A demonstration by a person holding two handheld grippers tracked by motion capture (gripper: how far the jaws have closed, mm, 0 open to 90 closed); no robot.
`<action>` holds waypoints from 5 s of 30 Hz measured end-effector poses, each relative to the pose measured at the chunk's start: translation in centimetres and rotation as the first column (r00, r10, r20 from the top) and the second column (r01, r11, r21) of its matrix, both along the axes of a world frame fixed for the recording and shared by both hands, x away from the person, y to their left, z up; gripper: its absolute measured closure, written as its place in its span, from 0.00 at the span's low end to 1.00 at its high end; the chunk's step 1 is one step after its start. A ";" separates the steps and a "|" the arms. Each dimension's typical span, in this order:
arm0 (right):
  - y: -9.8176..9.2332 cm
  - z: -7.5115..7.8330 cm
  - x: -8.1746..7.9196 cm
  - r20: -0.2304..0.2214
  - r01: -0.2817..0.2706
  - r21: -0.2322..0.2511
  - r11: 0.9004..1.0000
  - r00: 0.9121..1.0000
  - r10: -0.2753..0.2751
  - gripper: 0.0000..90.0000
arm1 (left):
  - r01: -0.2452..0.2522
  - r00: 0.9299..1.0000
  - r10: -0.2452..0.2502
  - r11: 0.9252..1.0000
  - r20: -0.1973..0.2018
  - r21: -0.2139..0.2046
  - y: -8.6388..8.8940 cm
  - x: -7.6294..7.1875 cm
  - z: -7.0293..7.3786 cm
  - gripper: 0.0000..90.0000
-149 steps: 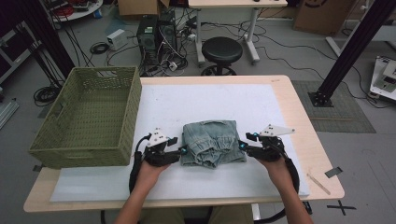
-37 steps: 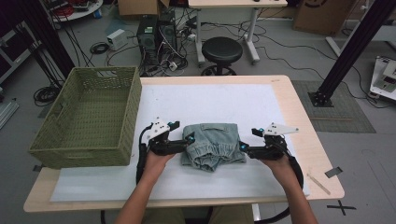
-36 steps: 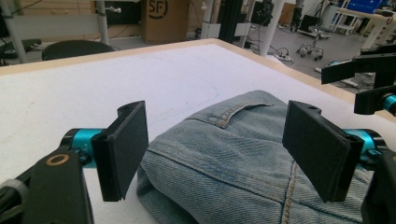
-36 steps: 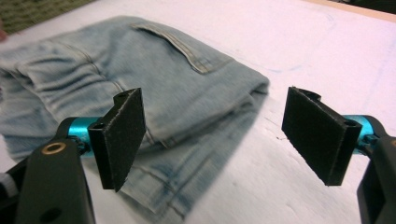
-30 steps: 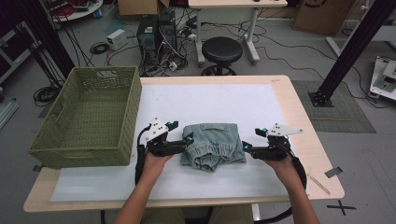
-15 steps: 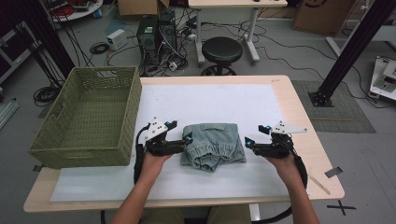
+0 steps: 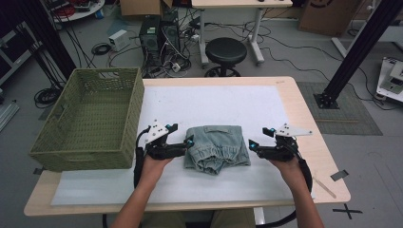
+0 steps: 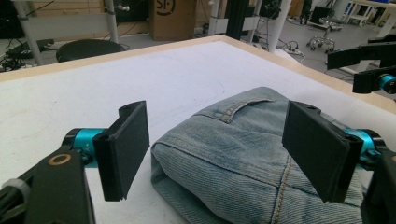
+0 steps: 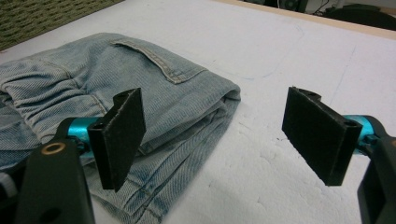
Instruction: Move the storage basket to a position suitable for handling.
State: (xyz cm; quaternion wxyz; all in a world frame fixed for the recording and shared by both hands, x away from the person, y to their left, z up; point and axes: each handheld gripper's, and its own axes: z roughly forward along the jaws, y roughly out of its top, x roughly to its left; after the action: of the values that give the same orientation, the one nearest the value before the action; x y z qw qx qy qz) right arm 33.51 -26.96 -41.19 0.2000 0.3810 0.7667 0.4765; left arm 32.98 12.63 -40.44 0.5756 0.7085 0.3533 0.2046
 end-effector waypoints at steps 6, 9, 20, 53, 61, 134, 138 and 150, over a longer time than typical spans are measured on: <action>0.1 -0.2 -0.1 -0.006 -0.002 -0.005 1.000 1.000 0.002 0.24 | 0.003 1.000 -0.003 1.000 0.002 -0.021 0.2 -0.2 0.3 0.25; 0.1 -0.2 -0.2 -0.004 -0.005 -0.006 1.000 1.000 0.005 0.24 | 0.011 1.000 -0.011 1.000 -0.002 -0.016 0.3 -0.6 0.5 0.25; -0.4 -0.4 -0.7 0.000 -0.006 -0.005 1.000 1.000 0.006 0.24 | 0.028 0.999 -0.027 1.000 0.046 -0.014 1.4 -2.4 2.7 0.25; -0.4 -0.5 -0.9 -0.003 0.002 -0.008 1.000 1.000 -0.003 0.24 | -0.112 0.983 0.121 0.991 0.137 -0.069 13.7 -4.1 7.9 0.25; -0.8 -0.5 -1.0 -0.007 0.012 0.013 1.000 1.000 -0.012 0.24 | -0.174 0.972 0.183 0.982 0.148 -0.067 17.5 -4.2 8.3 0.25; -1.2 -1.5 -0.4 -0.045 0.090 0.012 0.996 0.995 -0.090 0.24 | -0.332 0.932 0.347 0.933 -0.103 0.141 37.0 1.4 1.6 0.36; -1.3 -1.5 -0.4 -0.045 0.094 0.013 0.996 0.995 -0.093 0.24 | -0.326 0.934 0.342 0.935 -0.105 0.141 37.1 1.4 1.6 0.37; -0.9 -1.6 -0.3 -0.058 0.088 0.018 0.996 0.995 -0.086 0.24 | -0.302 0.944 0.317 0.941 -0.089 0.149 36.6 1.6 1.5 0.47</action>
State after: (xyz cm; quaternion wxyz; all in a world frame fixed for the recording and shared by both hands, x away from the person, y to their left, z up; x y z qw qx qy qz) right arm 33.21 -27.82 -42.83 0.1945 0.4296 0.7498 0.4641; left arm 34.54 49.26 -38.91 0.4668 0.6912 0.4776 0.2761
